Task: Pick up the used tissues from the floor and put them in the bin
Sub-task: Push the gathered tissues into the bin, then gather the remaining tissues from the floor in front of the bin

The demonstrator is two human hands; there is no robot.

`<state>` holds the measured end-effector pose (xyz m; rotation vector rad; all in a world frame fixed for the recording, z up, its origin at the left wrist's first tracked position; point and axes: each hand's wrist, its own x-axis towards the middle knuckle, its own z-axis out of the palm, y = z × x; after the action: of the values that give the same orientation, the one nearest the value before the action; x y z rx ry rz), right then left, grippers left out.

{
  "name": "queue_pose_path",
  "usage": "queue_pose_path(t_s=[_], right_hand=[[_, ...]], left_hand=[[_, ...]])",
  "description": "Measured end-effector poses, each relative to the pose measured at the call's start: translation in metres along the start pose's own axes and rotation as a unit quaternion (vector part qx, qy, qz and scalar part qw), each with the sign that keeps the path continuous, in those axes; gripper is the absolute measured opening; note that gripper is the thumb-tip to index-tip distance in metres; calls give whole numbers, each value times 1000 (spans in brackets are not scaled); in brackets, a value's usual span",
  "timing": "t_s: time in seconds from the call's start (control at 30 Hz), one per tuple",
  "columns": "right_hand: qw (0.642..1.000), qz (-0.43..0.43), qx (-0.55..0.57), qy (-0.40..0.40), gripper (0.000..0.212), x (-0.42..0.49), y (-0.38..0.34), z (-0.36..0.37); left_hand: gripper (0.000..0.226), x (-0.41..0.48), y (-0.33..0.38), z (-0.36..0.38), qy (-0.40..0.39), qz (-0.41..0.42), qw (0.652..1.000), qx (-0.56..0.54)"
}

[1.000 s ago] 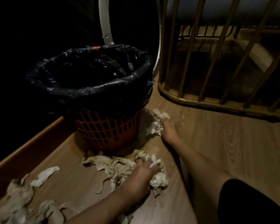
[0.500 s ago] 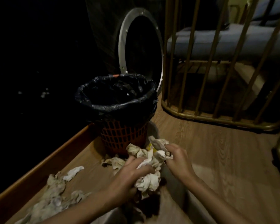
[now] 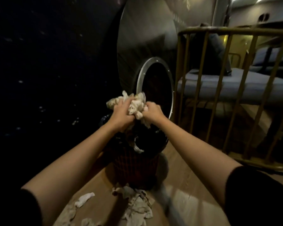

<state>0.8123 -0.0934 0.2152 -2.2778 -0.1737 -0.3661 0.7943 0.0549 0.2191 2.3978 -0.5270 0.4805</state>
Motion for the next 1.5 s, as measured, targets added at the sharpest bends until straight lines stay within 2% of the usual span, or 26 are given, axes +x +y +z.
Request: queue_pose_path(t_s=[0.07,0.1,0.17,0.3,0.37,0.43,0.5,0.57,0.63,0.7,0.8,0.9,1.03,1.13,1.2,1.27,1.33,1.4,1.5], right_hand=[[997,43,-32,-54,41,0,13,16],[996,53,-39,-61,43,-4,18,22],[997,36,-46,-43,42,-18,23,30],[995,-81,-51,24,28,-53,24,36],[985,-155,-36,71,21,-77,23,38],[971,-205,-24,119,18,-106,30,44],[965,-220,-38,138,18,-138,48,60],[976,-193,-57,85,19,-166,75,87],[988,-128,-84,-33,23,-185,103,119],[977,-46,-120,-171,43,-194,124,148],[946,47,-135,-291,76,-200,144,178],[933,58,-174,-309,72,-207,161,196],[970,9,-146,-196,38,-227,168,203],[978,-16,-135,-159,37,-248,171,201],[979,-16,-128,-156,39,-256,176,196],[980,-8,-107,-165,32,-258,180,188],[983,36,-76,-166,21,-251,181,175],[987,72,-46,-133,18,-241,177,159],[995,51,-29,-82,16,-233,164,141]], left_hand=[[77,0,-19,6,-112,-59,990,63],[77,-4,-27,8,-127,-79,986,79],[66,-16,-35,7,-60,-93,991,70],[27,-39,-37,-4,166,-20,984,63],[17,-61,-36,-6,220,5,975,41],[16,-94,-38,3,230,4,973,27],[17,-133,-48,23,185,-13,982,42],[21,-171,-64,53,78,-34,994,68],[34,-201,-81,84,-78,-80,990,85],[49,-220,-99,112,-214,-113,964,106],[59,-224,-119,139,-299,-126,934,147],[62,-214,-136,157,-302,-120,926,194],[63,-192,-149,171,-269,-109,935,202],[57,-189,-157,174,-265,-105,940,188],[46,-195,-160,176,-236,-112,953,153],[31,-204,-159,175,-211,-134,960,122],[24,-212,-156,169,-207,-164,959,106],[21,-220,-151,158,-194,-181,959,99],[20,-234,-141,141,-199,-205,957,50]])
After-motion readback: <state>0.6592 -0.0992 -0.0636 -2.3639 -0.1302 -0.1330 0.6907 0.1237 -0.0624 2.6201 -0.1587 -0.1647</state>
